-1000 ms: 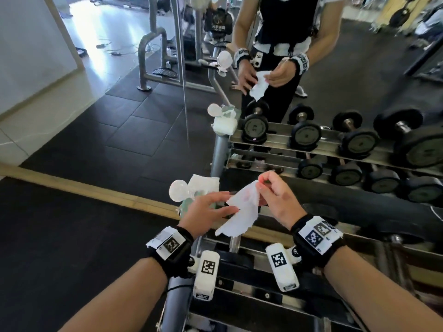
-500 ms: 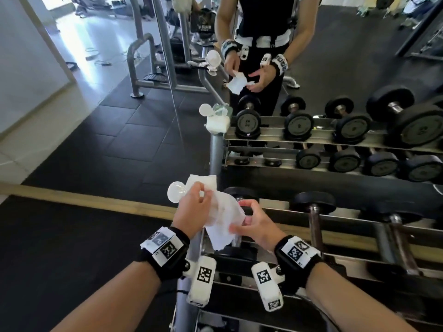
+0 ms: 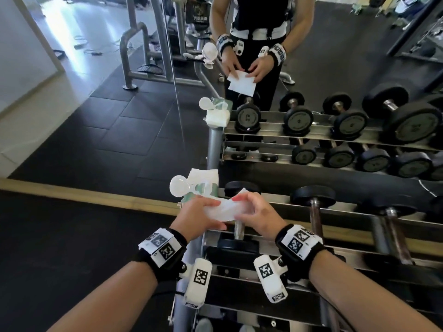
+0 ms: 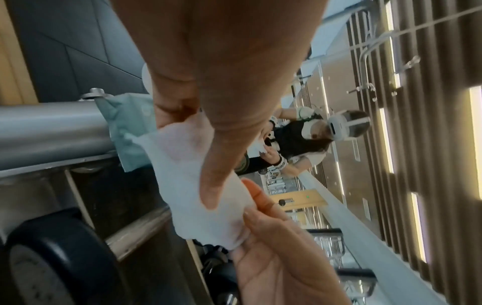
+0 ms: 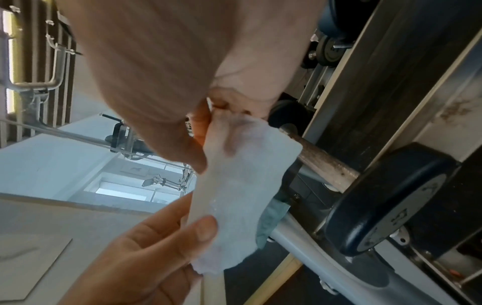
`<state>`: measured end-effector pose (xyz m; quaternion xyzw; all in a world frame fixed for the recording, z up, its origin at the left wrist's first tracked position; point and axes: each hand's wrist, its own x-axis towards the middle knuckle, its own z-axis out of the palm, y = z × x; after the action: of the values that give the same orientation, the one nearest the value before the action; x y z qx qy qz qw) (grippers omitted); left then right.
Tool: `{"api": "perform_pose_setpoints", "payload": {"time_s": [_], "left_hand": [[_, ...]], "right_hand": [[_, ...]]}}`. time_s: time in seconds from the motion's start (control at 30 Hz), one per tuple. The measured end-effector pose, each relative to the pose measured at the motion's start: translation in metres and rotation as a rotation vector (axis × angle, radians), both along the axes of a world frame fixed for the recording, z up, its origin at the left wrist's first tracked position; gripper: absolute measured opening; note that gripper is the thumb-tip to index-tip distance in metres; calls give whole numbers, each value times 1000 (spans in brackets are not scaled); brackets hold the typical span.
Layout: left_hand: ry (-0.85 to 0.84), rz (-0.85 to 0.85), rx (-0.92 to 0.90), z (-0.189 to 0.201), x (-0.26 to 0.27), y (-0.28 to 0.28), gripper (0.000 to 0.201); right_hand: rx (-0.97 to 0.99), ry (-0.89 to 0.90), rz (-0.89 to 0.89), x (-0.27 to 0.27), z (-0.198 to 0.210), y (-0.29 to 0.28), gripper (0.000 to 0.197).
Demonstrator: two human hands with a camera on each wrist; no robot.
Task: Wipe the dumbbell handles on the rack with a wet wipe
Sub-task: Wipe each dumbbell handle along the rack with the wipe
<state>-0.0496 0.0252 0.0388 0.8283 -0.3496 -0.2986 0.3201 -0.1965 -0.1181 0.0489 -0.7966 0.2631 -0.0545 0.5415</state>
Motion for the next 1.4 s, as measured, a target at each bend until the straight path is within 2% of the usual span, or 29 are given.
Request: {"api": "perform_pose_setpoints", "payload": {"time_s": [0.03, 0.1, 0.2, 0.23, 0.3, 0.37, 0.43, 0.5, 0.57, 0.67, 0.73, 0.8, 0.9, 1.0, 1.1, 1.13, 1.17, 1.23, 1.27, 1.33, 1.4], "left_hand": [[-37, -25, 30, 0, -4, -2, 63], [-75, -40, 42, -1, -8, -4, 42], [-80, -7, -20, -1, -12, -7, 1], [-84, 1, -40, -1, -12, -7, 7], [-62, 49, -46, -1, -14, -10, 4], [-31, 148, -65, -4, -20, -15, 23], [-43, 296, -147, -3, -33, -23, 34], [-79, 358, -233, -2, -49, -32, 30], [8, 298, -264, -3, -66, -41, 27], [218, 196, -247, -10, -86, -49, 47], [260, 189, -249, -19, -95, -53, 51], [255, 222, -252, -27, -101, -56, 48], [218, 272, -240, -34, -109, -59, 30], [153, 307, -218, -39, -116, -57, 9], [169, 304, -209, -41, -120, -53, 7], [177, 311, -206, -41, -119, -50, 8], [185, 328, -203, -43, -119, -48, 9], [193, 401, -196, -47, -116, -42, 11], [187, 456, -190, -51, -114, -38, 14], [160, 575, -175, -63, -110, -29, 22], [157, 661, -162, -77, -106, -19, 32]], "right_hand": [[-61, 64, 36, -3, 1, -2, 41], [-192, 175, 95, -6, 1, -6, 49], [-388, 239, 163, -12, -5, -16, 35], [-434, 244, 168, -14, -6, -18, 28], [-510, 212, 165, -22, -9, -26, 23], [-581, 121, 135, -30, -11, -32, 23], [-575, 42, 96, -36, -12, -39, 21], [-487, 1, 51, -39, -10, -45, 21], [-403, -24, 40, -44, -8, -52, 23], [-298, -53, 63, -52, -8, -64, 23], [-255, -61, 89, -57, -10, -74, 21], [-270, -66, 136, -61, -14, -82, 16], [-242, -78, 205, -64, -17, -92, 6], [-154, -74, 284, -63, -23, -102, 27], [17, 13, 401, -57, -27, -107, 56], [15, 49, 443, -53, -29, -108, 59], [-21, 75, 483, -48, -31, -108, 54], [-173, 98, 522, -37, -35, -107, 21], [-243, 103, 512, -31, -37, -108, 17], [-333, 96, 440, -18, -41, -110, 23], [-385, 78, 385, 0, -44, -113, 17]]}}
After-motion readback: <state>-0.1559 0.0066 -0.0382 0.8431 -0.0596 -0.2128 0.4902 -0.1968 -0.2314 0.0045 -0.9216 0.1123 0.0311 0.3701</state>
